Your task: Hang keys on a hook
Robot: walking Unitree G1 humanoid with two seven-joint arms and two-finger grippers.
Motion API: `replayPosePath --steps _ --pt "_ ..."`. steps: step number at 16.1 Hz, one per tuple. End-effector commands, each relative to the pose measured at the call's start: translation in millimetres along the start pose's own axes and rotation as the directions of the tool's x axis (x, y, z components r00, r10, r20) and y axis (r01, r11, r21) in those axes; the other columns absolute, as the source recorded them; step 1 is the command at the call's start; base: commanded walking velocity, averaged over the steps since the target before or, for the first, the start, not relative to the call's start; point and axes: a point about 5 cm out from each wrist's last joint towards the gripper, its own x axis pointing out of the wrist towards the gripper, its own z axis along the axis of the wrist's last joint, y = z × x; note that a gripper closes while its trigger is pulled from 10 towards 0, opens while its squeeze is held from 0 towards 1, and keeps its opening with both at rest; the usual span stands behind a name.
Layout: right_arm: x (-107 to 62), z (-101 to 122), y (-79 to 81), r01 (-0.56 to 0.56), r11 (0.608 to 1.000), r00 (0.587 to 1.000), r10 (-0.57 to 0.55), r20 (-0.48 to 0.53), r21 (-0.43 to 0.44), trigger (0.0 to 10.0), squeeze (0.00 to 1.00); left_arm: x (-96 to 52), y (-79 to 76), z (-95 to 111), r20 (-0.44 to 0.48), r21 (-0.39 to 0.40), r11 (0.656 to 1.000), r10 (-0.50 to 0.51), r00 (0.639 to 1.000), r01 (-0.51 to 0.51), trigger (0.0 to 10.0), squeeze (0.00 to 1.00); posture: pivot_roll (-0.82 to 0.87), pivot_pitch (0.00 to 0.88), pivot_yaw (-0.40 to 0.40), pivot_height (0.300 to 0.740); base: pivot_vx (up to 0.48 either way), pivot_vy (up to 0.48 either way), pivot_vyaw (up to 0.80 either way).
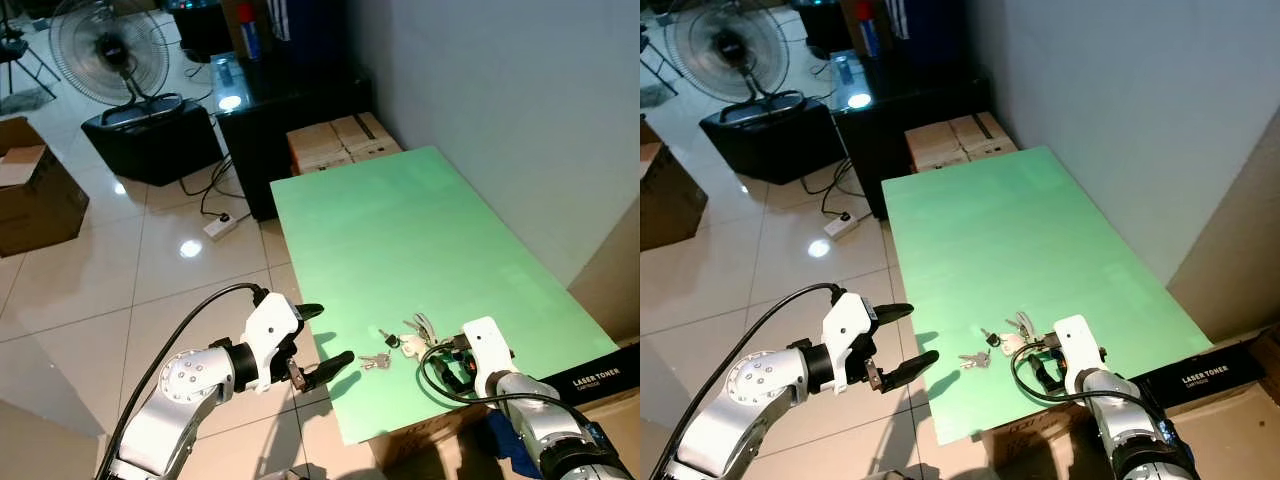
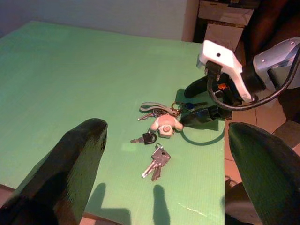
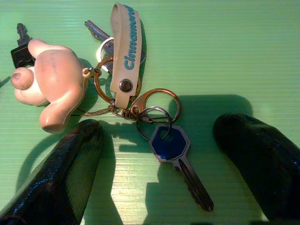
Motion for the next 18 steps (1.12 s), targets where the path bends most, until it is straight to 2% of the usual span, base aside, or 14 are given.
replayPosePath --steps 1,2,3,4,5,12,15,18 --pt "-0.5 -10.2 1.5 -0.001 1.0 0.999 0.001 -0.049 0.014 10.0 0.0 -1.4 1.1 3.8 0.004 0.012 1.0 0.006 1.0 -0.006 10.0 0.0 -0.02 0.041 0.15 0.74 0.0 0.0 0.0" --pt "-0.6 -10.3 0.3 0.0 1.0 0.999 0.001 -0.05 0.015 7.6 0.0 0.2 0.1 4.3 0.006 0.014 1.0 0.003 1.0 -0.004 10.0 0.0 -0.02 0.043 0.147 0.74 0.0 0.0 0.0" --pt "-0.5 -10.8 0.0 -0.001 1.0 0.999 0.002 -0.054 0.015 4.8 0.0 1.2 0.7 4.5 0.01 0.012 1.0 0.006 1.0 -0.006 10.0 0.0 -0.03 0.043 0.146 0.74 0.0 0.0 0.0" --pt "-0.2 -10.8 0.4 -0.01 1.0 0.998 0.01 -0.06 0.011 0.8 0.0 1.7 0.4 4.8 0.012 0.01 1.0 0.006 1.0 -0.006 10.0 0.0 -0.03 0.045 0.145 0.74 0.0 0.0 0.0" --pt "0.0 -10.9 0.8 -0.018 1.0 0.998 0.018 -0.065 0.004 0.0 0.0 1.8 -0.2 4.9 0.012 0.009 1.0 0.005 1.0 -0.005 10.0 0.0 -0.03 0.046 0.144 0.74 0.0 0.0 0.0" --pt "0.1 -12.0 2.1 -0.037 0.999 0.997 0.037 -0.065 0.004 0.0 0.0 3.1 -0.9 4.0 0.011 0.013 1.0 0.005 1.0 -0.006 10.0 0.0 -0.03 0.048 0.14 0.74 0.0 0.0 0.0" --pt "1.6 -4.7 2.3 -0.045 0.999 0.998 0.046 -0.032 0.014 0.0 0.0 4.0 0.0 4.7 0.013 0.014 1.0 0.015 1.0 -0.016 10.0 0.0 -0.03 0.049 0.135 0.74 0.0 0.0 0.0" --pt "1.6 -4.0 2.4 -0.062 0.998 0.997 0.061 -0.038 -0.014 0.0 0.0 2.7 -1.1 4.7 0.014 0.013 1.0 0.014 1.0 -0.014 10.0 0.0 -0.03 0.049 0.132 0.74 0.0 0.0 0.0"
